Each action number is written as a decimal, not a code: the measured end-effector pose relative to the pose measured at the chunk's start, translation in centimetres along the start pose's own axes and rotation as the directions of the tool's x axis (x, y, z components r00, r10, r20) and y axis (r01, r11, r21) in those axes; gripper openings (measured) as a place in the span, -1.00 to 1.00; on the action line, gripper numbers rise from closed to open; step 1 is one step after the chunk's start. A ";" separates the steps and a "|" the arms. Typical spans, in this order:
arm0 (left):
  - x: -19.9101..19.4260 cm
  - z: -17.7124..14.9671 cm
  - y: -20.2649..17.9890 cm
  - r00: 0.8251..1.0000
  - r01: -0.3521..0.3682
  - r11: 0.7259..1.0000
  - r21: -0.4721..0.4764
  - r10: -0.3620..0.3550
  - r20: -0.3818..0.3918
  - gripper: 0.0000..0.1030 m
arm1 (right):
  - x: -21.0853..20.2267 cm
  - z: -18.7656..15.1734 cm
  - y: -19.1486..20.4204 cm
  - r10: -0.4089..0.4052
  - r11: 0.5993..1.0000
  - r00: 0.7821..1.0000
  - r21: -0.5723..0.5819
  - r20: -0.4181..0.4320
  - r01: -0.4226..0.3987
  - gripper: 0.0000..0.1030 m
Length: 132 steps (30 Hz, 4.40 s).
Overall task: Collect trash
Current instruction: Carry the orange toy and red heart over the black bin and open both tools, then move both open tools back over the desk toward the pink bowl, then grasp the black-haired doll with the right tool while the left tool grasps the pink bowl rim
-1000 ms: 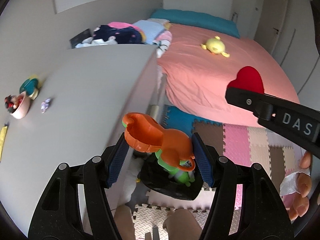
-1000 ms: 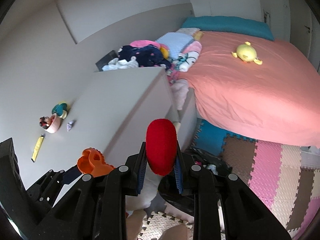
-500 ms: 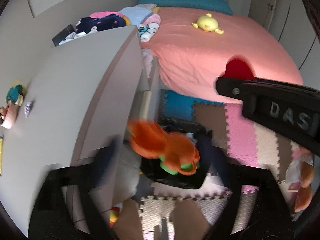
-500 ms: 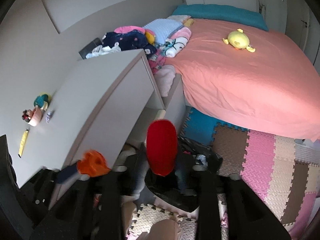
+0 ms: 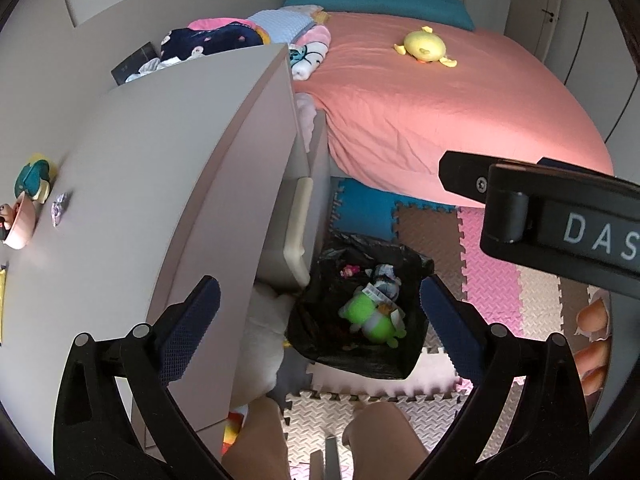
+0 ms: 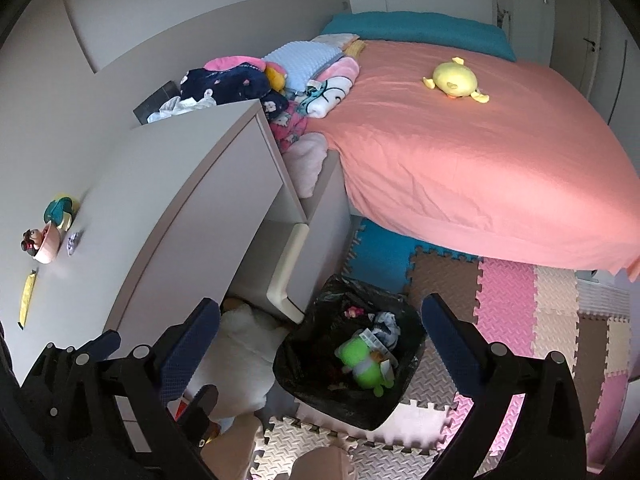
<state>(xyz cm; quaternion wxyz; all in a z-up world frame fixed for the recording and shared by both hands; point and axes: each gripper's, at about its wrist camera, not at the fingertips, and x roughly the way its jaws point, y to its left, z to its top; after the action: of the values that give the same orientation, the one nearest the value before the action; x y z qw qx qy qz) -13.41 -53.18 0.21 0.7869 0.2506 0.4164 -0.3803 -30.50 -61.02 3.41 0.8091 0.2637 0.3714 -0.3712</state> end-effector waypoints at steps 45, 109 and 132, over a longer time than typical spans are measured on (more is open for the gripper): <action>-7.9 -7.8 32.2 0.964 -0.243 0.885 -0.398 0.266 0.003 0.88 | 2.1 0.2 33.7 0.312 0.864 0.949 -0.398 -0.056 -0.307 0.95; -0.3 -0.1 47.6 0.976 -0.199 0.745 -0.637 0.208 -0.062 0.68 | 2.4 9.2 45.9 0.393 0.751 0.917 -0.552 -0.067 -0.362 0.04; -1.1 -3.5 44.1 0.990 -0.132 0.765 -0.630 0.137 -0.040 -0.78 | 2.4 7.5 41.5 0.366 0.801 0.928 -0.484 -0.071 -0.353 0.04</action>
<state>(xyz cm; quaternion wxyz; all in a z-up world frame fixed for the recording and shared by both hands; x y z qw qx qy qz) 20.18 -24.49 2.74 0.8521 0.0001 0.4974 -0.1627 6.67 -42.94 12.16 0.9094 0.1116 0.3858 -0.1085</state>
